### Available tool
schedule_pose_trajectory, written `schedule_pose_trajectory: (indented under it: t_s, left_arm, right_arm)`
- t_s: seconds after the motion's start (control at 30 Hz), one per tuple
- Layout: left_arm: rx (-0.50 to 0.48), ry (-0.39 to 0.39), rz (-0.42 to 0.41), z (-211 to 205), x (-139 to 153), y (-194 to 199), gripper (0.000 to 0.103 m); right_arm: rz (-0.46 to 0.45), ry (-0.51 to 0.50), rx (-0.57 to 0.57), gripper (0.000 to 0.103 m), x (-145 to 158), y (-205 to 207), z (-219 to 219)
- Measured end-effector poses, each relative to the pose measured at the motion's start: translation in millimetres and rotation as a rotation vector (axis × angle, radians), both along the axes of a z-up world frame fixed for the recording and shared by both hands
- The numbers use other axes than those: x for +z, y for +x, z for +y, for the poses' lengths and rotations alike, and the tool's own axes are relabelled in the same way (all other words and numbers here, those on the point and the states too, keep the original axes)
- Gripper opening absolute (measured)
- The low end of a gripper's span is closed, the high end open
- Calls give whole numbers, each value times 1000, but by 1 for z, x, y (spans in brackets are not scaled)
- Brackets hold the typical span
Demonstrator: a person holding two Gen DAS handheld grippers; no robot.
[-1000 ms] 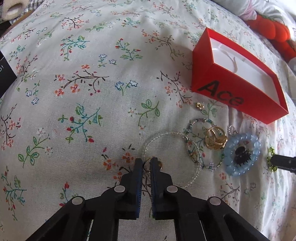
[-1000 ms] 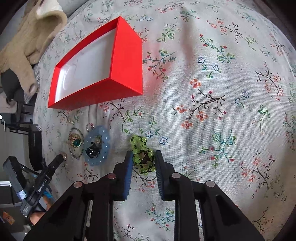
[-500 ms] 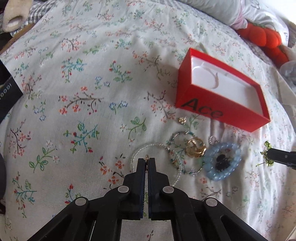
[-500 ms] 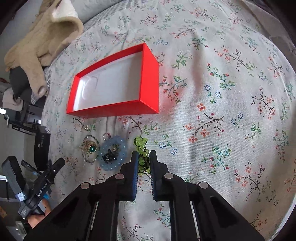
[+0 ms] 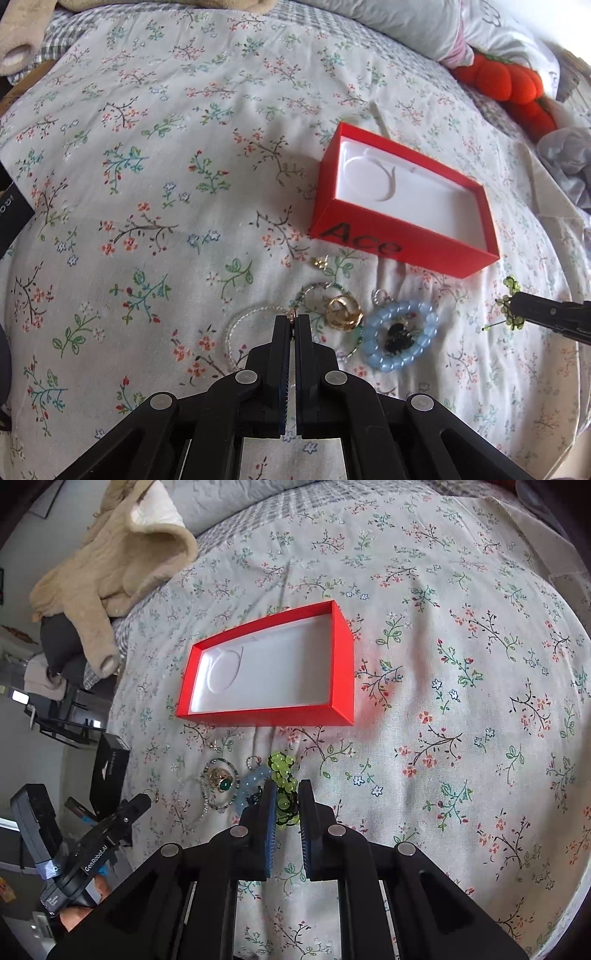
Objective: Organize jewelry
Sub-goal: 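Carry both items into the red Ace box and open both tools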
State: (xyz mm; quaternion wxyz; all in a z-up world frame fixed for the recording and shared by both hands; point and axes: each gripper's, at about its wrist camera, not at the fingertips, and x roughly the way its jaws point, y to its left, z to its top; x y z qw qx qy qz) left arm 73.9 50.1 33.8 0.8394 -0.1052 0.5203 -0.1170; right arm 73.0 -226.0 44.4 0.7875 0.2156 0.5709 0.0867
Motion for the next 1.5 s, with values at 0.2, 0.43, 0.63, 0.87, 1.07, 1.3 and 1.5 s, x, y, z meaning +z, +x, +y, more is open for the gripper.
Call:
schedule_pose_trajectory:
  t_s: [0.2,0.43,0.63,0.87,1.07,1.3,1.5]
  left_arm:
    - [-23,-2,-23,-19,17,16,0]
    - [-66,0,-46,-50,27,51,0]
    - [-66,-7,-42,-68,18,80,0]
    - [-73,33,-38,-80,4,104,0]
    - [-86,60,-38,-86,-1,113,0]
    - [-69,38,-3,-79,-1,118,16]
    - [-79,65,-27,-73,13,104,29]
  right_arm:
    - [-31,12,-12,12,15,14,0]
    - [-83,57,-24,12,26,40,3]
    - [-79,50,-52,12,10,61,-4]
    - [-66,37,-68,12,-4,76,-13]
    - [-43,11,-80,13,-13,79,-14]
    - [-66,27,-110,34,-4,73,-25]
    - [-63,-1,-85,40,7,62,-28]
